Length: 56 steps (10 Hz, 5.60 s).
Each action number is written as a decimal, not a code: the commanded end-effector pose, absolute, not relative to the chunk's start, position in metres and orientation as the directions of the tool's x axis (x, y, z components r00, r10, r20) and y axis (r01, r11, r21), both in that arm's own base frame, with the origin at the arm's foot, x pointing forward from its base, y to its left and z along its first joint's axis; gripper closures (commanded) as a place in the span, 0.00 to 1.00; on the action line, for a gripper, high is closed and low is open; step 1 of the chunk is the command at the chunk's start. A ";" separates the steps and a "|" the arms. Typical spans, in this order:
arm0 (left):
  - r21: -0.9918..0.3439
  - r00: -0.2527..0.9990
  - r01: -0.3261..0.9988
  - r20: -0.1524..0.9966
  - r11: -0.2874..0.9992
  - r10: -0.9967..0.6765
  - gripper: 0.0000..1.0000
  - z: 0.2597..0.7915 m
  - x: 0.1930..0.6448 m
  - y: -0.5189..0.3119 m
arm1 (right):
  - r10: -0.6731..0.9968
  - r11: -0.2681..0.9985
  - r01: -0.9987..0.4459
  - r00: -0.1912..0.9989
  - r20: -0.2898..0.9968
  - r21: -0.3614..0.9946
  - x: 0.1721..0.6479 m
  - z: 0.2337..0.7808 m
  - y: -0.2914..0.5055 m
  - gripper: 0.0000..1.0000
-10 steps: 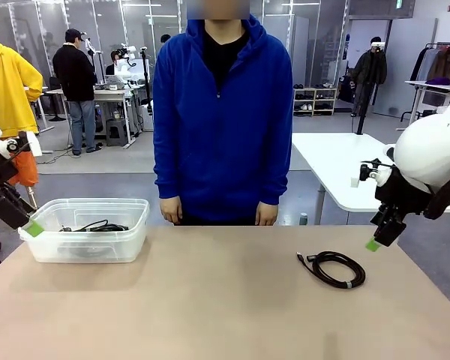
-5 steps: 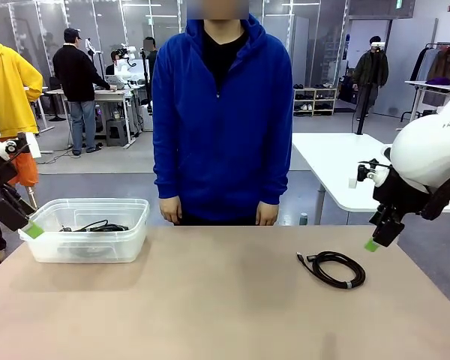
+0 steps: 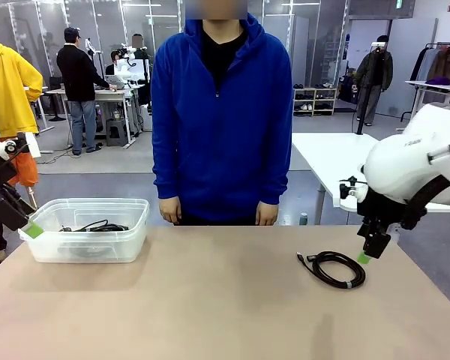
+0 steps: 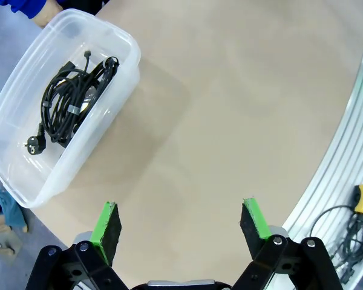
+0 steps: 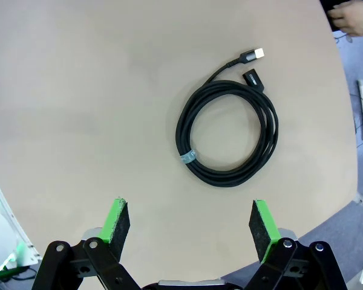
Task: Organize and store the cables.
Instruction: Place the USB Extension Cable into the Organizing box.
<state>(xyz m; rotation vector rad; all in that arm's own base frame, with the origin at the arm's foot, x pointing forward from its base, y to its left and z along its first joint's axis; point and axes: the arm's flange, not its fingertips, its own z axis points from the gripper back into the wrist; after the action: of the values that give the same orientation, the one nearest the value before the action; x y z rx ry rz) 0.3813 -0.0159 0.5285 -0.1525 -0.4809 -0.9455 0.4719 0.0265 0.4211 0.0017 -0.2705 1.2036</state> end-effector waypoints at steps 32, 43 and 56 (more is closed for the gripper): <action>0.080 0.506 0.798 0.450 0.597 -0.736 0.00 0.531 0.384 -0.017 | 0.994 0.096 -0.995 0.097 -0.041 -0.022 0.523 0.297 0.052 1.00; 0.080 0.506 0.798 0.450 0.597 -0.736 0.00 0.531 0.384 -0.017 | 0.997 0.072 -0.991 0.072 0.005 -0.116 0.499 0.447 0.103 1.00; 0.080 0.506 0.798 0.450 0.597 -0.736 0.00 0.531 0.384 -0.017 | 0.998 0.061 -0.989 0.057 0.037 -0.135 0.481 0.373 0.371 1.00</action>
<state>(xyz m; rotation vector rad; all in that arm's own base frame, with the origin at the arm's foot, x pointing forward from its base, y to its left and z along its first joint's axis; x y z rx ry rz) 0.3816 -0.0157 0.5285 -0.1563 -0.4820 -0.9458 0.4781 0.3593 0.3784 -0.0442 -0.1293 1.5241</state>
